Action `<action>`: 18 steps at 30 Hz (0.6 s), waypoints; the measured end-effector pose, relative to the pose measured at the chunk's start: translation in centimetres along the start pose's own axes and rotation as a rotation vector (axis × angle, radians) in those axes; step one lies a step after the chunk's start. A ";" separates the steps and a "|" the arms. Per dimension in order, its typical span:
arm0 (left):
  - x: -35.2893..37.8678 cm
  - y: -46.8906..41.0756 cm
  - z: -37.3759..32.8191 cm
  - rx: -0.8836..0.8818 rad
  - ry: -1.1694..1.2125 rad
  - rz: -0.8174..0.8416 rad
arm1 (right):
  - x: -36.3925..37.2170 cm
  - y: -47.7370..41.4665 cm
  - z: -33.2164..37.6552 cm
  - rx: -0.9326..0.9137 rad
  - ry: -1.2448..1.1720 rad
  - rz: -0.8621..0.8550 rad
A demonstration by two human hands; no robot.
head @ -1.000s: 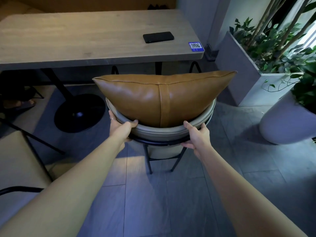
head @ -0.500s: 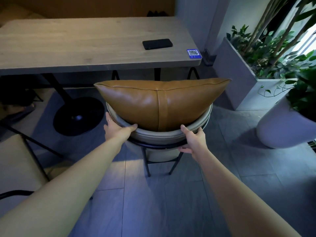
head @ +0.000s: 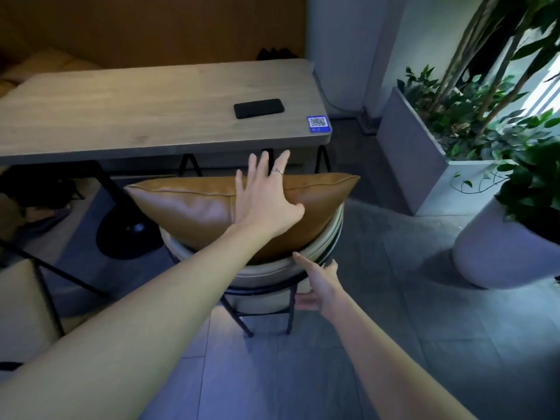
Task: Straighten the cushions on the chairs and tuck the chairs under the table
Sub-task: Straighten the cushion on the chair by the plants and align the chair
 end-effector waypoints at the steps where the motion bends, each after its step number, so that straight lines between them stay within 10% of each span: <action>1: 0.9 -1.1 -1.1 0.024 0.006 0.056 | -0.8 -0.3 0.4 0.004 -0.008 0.008; 18: 8.0 -3.5 -4.0 0.123 -0.240 0.100 | -2.4 -3.8 2.3 0.031 0.127 0.121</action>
Point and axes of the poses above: each hand's wrist, its own y-axis away from the middle knuckle, its own x-axis out of the palm, z = x × y, the point moved 5 cm from there along -y, towards the middle knuckle, and after that the axes turned 15 degrees about x, right-handed, at the moved point
